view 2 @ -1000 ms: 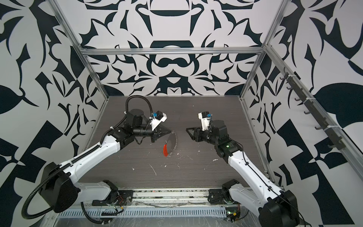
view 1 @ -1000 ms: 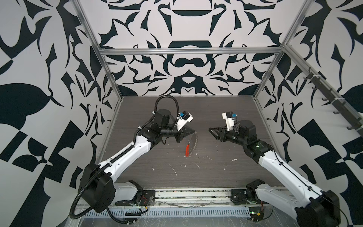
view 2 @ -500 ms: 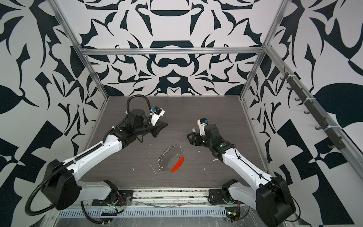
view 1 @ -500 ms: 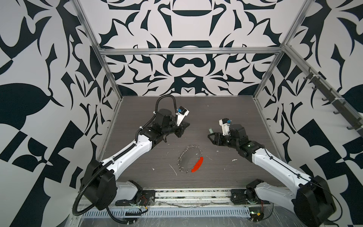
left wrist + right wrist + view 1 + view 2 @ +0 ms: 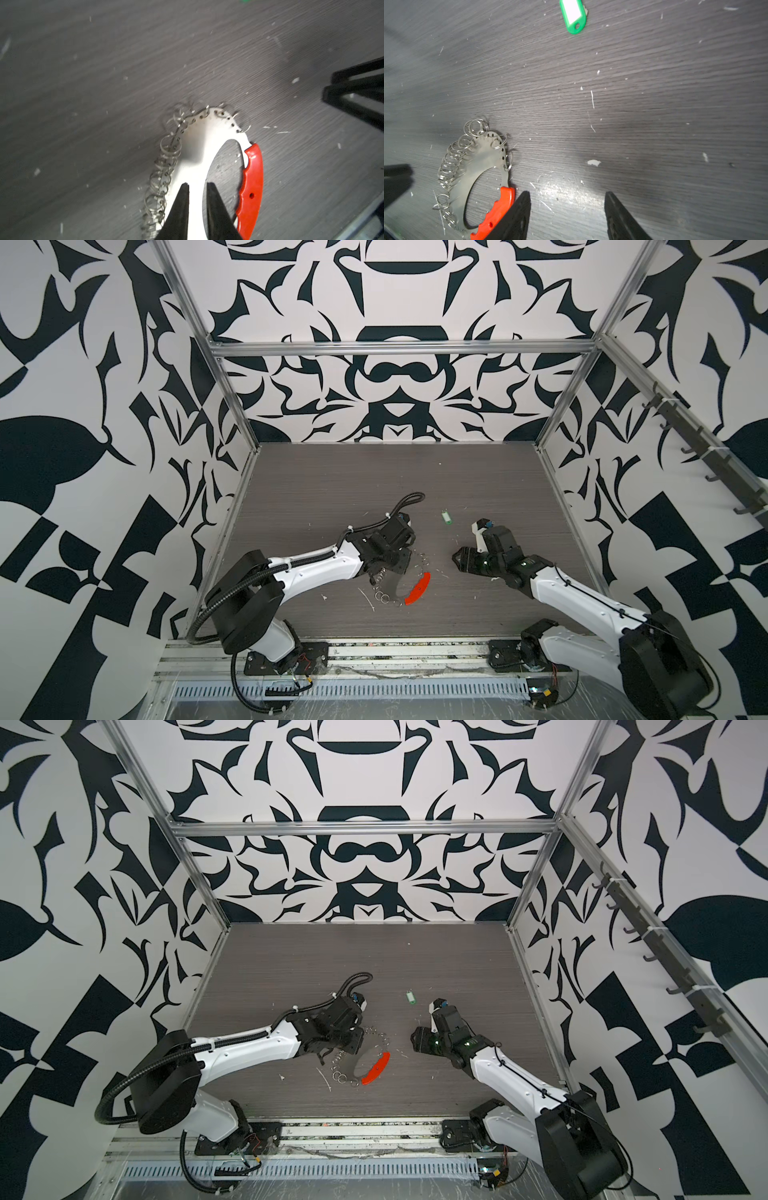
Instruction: Put the keys on the keyring
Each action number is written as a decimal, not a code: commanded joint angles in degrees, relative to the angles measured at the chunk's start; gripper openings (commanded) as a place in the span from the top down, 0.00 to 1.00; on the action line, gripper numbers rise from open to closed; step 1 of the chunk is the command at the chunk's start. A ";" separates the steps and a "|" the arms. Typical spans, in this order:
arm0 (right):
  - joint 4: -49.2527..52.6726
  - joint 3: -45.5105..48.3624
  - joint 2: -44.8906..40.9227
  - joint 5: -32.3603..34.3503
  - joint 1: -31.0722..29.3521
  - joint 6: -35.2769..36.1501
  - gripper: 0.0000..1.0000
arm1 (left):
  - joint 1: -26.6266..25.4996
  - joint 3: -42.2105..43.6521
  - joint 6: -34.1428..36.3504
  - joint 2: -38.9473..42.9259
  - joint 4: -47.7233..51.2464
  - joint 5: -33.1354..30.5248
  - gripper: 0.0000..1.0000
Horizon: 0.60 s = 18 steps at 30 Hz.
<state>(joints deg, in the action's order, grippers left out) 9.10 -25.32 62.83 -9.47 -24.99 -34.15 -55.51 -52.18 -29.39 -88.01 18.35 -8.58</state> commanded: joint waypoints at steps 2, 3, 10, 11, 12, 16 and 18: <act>-2.49 -1.75 2.54 -2.61 -0.14 -0.59 0.39 | -1.09 4.10 -11.76 -0.82 1.82 -0.19 0.80; -3.26 -1.91 3.20 -3.19 -0.14 -0.86 0.40 | -1.18 5.00 -12.55 -0.77 1.35 0.03 0.80; -7.99 -2.79 8.41 -6.61 -0.40 -0.63 0.40 | -2.62 8.95 -17.33 -0.90 -5.11 1.89 0.78; -8.73 -2.78 8.98 -7.31 -0.54 -0.96 0.40 | -2.63 9.05 -17.66 -1.56 -5.64 2.01 0.78; -9.14 -3.01 9.55 -8.01 -0.67 -1.38 0.40 | -2.68 9.00 -17.68 -2.39 -6.09 2.09 0.78; -8.97 -4.55 11.08 -10.47 -1.35 -1.89 0.40 | -0.91 7.97 -15.35 -6.38 -8.06 0.89 0.79; -8.78 -4.18 10.72 -10.18 -1.55 -1.84 0.40 | 1.67 6.48 -13.36 -9.02 -7.73 2.26 0.81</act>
<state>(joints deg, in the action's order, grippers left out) 1.85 -27.55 74.19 -17.98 -26.06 -35.20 -56.47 -45.32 -43.72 -92.38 9.41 -7.03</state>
